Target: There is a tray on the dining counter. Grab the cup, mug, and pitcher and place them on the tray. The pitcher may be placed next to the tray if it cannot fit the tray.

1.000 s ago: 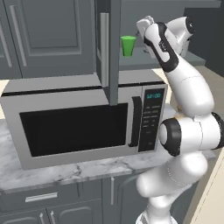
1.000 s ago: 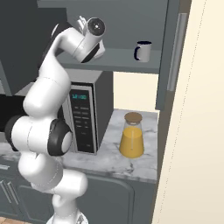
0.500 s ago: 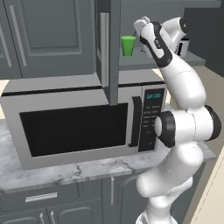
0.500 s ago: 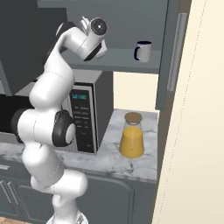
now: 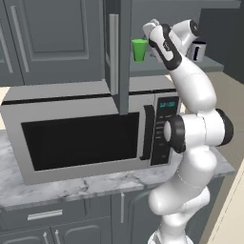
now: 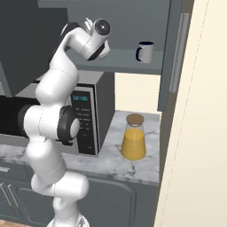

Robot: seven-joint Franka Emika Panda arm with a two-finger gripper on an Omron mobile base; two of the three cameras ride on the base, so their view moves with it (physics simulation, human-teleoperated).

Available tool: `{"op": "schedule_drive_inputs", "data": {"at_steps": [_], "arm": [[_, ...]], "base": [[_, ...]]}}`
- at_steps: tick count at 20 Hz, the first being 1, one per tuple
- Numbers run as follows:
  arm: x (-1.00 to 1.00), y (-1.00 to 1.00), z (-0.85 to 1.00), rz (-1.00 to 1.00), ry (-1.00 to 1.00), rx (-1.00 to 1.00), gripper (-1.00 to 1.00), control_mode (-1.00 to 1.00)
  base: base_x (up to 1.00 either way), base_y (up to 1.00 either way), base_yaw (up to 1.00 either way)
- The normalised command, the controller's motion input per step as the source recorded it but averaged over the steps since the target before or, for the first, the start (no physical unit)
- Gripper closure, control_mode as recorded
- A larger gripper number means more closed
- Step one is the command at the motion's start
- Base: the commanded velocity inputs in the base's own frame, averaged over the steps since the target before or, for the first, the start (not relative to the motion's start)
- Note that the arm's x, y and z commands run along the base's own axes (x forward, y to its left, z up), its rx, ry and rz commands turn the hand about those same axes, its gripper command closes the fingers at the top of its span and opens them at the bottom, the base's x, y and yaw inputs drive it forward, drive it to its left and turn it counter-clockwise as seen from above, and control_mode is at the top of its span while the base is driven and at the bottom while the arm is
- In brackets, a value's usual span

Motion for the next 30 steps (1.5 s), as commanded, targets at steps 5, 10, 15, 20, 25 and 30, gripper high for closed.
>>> {"op": "schedule_drive_inputs", "data": {"at_steps": [5,10,15,20,25,30], "arm": [[0.30,0.04,-0.09,0.00,0.04,0.00,-1.00,-1.00],[0.24,0.04,-0.11,0.00,0.04,0.00,-1.00,-1.00],[0.11,0.01,-0.13,0.00,0.02,0.00,-1.00,-1.00],[-0.22,0.00,-0.26,0.00,0.00,0.00,-1.00,-1.00],[-0.39,0.00,-0.47,0.00,0.05,0.00,-1.00,-1.00],[-0.05,0.00,-0.43,0.00,0.08,0.00,1.00,-1.00]], "base": [[0.00,0.00,0.00],[0.00,0.00,0.00],[0.00,0.00,0.00],[0.00,0.00,0.00],[0.00,0.00,0.00],[0.00,0.00,0.00]]}}
